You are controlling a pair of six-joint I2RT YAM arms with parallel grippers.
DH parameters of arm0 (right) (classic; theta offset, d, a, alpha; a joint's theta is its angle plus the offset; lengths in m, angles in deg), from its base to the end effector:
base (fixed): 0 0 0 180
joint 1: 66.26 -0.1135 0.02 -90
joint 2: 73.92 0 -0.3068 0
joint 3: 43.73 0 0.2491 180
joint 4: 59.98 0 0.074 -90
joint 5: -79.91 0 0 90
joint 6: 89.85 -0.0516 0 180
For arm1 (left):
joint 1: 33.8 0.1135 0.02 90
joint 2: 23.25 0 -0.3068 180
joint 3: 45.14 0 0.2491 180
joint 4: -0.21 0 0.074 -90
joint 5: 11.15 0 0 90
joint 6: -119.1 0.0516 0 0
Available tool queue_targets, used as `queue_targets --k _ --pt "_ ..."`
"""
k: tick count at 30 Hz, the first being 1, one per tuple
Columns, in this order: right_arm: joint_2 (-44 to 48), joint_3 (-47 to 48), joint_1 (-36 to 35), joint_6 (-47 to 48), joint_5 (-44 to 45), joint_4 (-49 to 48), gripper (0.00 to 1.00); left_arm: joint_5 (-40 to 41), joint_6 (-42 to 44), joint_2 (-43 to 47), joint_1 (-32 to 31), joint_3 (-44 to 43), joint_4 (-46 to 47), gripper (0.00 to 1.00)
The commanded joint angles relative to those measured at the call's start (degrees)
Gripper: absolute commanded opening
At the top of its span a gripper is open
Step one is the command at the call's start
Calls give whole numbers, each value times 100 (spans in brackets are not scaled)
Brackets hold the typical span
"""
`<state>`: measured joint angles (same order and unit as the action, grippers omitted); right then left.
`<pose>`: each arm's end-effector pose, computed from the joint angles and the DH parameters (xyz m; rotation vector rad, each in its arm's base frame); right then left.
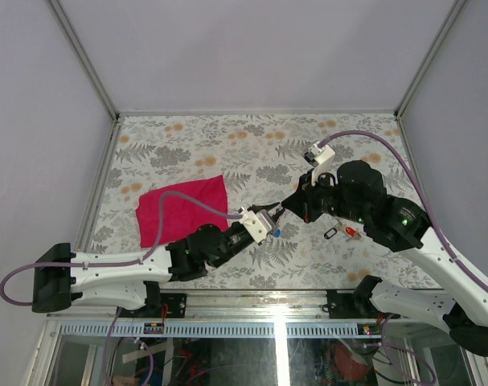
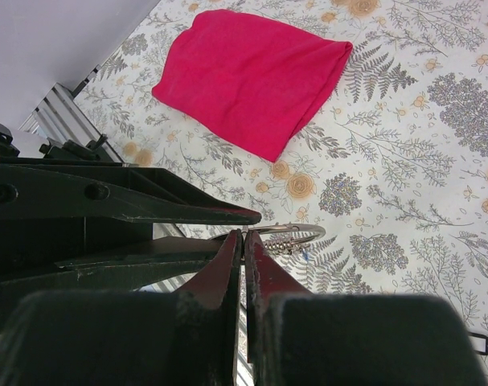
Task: Put the keys on the keyring
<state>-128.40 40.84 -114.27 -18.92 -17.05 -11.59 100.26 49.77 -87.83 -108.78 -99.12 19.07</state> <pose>0.1132 0.1351 0.4488 -0.5823 1.9064 0.8960 0.0840 -0.2404 0.3623 0.8459 1.1858 -0.5112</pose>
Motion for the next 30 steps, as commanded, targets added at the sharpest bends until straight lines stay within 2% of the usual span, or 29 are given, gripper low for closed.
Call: queue_targets --k 1,7,14,25,30 --pt "113 289 -13 -35 37 -198 0 -25 126 80 -30 -156 183 22" --pt "103 327 -14 -29 33 -174 0 6 200 23 -29 -206 105 24" --pt "95 329 -15 -27 14 -176 0 21 266 16 -34 -218 96 18" --pt "93 346 -15 -30 20 -167 0 37 310 -4 -32 -217 16 22" --pt "87 337 -11 -40 10 -170 0 55 337 19 -27 -206 5 16"
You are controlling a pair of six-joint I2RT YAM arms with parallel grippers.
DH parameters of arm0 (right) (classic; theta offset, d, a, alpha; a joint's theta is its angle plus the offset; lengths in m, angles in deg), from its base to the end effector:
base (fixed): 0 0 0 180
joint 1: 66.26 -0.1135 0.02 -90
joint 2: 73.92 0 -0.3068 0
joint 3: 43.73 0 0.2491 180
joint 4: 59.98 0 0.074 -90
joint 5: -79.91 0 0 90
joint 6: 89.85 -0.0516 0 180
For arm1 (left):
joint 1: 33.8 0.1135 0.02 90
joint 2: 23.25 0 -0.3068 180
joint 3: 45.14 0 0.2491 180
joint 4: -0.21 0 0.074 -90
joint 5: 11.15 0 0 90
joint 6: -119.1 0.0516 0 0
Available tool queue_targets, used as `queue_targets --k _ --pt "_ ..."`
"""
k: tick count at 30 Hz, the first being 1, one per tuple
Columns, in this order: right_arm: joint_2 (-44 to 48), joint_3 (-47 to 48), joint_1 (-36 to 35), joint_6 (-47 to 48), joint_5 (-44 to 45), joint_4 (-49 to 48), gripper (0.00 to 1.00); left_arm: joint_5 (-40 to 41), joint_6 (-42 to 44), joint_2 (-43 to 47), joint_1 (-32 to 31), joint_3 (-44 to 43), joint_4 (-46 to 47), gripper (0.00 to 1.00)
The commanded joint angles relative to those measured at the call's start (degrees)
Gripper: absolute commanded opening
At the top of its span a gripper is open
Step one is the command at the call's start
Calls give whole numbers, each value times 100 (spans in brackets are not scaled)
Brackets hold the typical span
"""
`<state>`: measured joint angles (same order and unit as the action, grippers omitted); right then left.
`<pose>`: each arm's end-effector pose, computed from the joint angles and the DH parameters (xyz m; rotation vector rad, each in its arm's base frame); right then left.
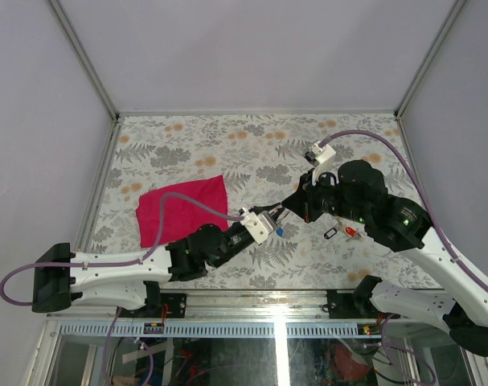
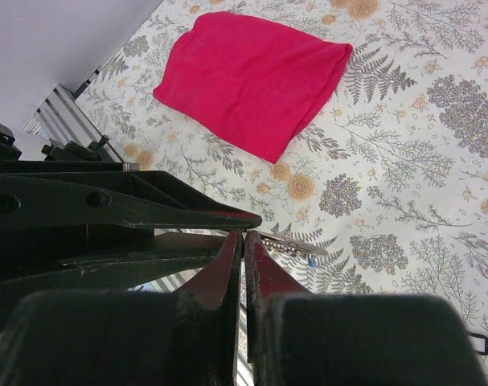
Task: Put the keys on the keyring
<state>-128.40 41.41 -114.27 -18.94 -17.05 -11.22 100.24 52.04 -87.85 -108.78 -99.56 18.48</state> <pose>0.1125 0.1343 0.4513 -0.5813 1.9030 0.8975 0.0841 -0.2408 0.3638 0.8703 1.1683 -0.4779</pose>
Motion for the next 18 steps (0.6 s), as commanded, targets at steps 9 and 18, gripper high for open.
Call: queue_targets --k 9,18 --pt "103 289 -16 -50 -1 -213 0 177 147 37 -34 -150 -34 0" --pt "112 252 -11 -60 30 -252 0 343 -128 73 -33 -217 -165 0"
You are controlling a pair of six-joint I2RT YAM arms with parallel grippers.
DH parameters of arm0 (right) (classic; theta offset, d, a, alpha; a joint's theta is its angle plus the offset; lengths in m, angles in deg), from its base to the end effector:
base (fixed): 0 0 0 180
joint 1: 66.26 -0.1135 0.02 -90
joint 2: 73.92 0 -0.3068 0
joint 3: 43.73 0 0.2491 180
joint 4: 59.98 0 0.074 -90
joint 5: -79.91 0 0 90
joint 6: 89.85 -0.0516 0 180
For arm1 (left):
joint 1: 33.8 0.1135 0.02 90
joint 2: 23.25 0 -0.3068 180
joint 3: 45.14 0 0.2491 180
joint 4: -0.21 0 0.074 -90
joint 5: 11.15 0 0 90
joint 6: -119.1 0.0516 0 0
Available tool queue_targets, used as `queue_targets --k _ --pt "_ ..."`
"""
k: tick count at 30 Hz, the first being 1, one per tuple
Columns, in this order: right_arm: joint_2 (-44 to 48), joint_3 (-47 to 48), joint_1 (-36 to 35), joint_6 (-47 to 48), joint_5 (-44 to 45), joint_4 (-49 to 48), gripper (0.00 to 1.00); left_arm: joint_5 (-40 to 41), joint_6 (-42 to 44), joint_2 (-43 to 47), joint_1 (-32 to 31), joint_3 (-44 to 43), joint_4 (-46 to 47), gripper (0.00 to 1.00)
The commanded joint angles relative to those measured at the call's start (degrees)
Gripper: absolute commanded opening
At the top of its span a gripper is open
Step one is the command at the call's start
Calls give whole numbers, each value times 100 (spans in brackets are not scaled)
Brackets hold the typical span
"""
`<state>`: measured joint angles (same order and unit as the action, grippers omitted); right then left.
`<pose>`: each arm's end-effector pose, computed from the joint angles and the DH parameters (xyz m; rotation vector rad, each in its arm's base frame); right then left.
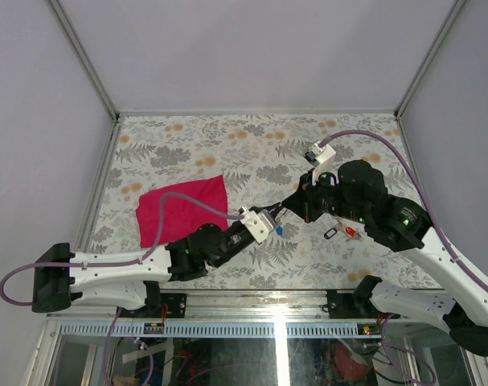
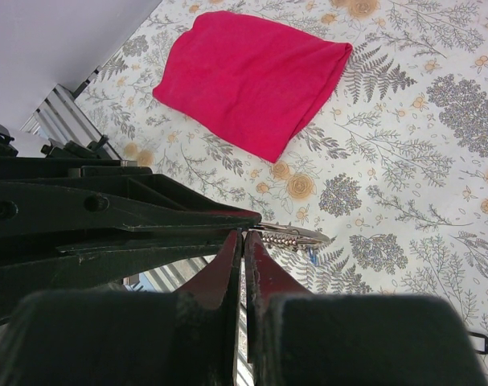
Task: Put the keys on the keyring
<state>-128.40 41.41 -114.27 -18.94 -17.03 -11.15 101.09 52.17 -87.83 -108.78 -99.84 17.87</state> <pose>0.1124 0.1342 0.4512 -0.5813 1.9043 0.8967 0.0848 -0.2406 0.3643 0.8660 1.1775 -0.4632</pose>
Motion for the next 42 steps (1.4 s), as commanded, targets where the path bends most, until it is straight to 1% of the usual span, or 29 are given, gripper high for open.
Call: queue_targets --k 1,6,11,15,24,30,42 --pt "108 246 -11 -61 27 -268 1 286 -204 63 -35 -202 -113 0" --pt "138 279 -16 -75 70 -270 0 241 -312 24 -34 -289 -305 0" --pt "129 334 -16 -87 61 -264 0 143 -237 15 -41 -288 -326 16" --pt "124 325 -15 -86 48 -248 0 132 -191 6 -34 -296 -342 19" --pt "113 324 -16 -95 20 -233 0 143 -166 32 -31 -291 -304 18" --pt "82 311 -16 -87 13 -229 0 141 -138 68 -39 -289 -188 22" --pt "19 320 -11 -62 -40 -202 0 163 -57 101 -42 -279 -22 23"
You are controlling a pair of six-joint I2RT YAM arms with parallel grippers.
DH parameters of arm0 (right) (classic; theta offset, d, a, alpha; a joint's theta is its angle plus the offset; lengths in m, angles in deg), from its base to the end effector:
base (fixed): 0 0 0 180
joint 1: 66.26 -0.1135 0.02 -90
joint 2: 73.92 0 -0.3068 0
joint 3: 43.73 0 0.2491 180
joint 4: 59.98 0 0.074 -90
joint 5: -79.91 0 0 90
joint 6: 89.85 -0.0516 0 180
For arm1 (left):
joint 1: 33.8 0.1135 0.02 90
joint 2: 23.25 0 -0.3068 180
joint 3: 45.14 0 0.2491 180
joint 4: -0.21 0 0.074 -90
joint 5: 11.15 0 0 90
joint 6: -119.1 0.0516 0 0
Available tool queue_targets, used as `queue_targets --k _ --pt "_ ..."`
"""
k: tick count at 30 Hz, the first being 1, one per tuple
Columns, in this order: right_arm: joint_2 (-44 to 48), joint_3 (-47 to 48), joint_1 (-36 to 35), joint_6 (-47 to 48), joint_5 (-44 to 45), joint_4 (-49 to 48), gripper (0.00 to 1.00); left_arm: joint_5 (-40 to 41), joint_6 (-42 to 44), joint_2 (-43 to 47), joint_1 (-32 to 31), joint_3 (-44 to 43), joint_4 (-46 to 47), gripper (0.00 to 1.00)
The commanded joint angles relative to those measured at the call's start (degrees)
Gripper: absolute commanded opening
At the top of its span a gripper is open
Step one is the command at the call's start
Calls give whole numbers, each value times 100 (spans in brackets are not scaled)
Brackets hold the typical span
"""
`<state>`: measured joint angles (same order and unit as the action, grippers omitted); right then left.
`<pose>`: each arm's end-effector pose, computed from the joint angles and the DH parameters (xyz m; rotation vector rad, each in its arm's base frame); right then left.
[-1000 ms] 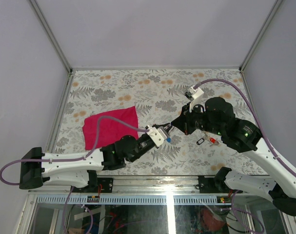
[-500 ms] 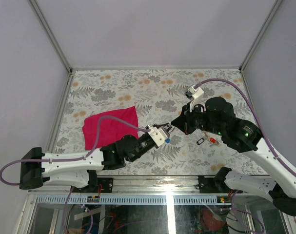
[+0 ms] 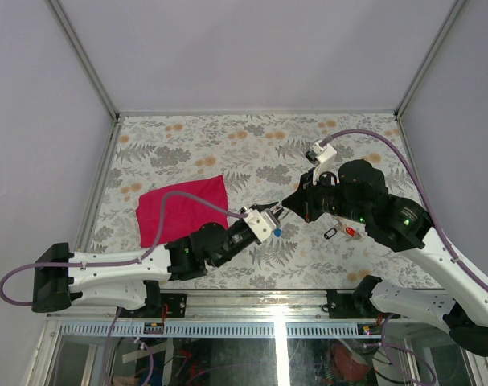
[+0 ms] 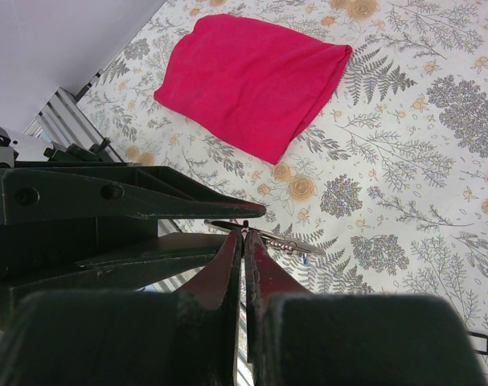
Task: Put the keys on the keyring
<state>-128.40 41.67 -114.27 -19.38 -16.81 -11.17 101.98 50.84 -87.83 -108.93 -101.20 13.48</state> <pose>0.1123 0.1338 0.4527 -0.5704 1.9029 0.9000 0.0852 -0.2419 0.3637 0.8860 1.2240 -0.4503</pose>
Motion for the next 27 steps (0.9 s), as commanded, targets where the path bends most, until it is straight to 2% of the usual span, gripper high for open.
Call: queue_targets --k 1,27 --pt "23 300 -15 -12 -58 -191 0 76 76 99 -18 -139 434 23" --pt "-45 237 -16 -44 -165 -200 0 101 96 172 -25 -105 504 27"
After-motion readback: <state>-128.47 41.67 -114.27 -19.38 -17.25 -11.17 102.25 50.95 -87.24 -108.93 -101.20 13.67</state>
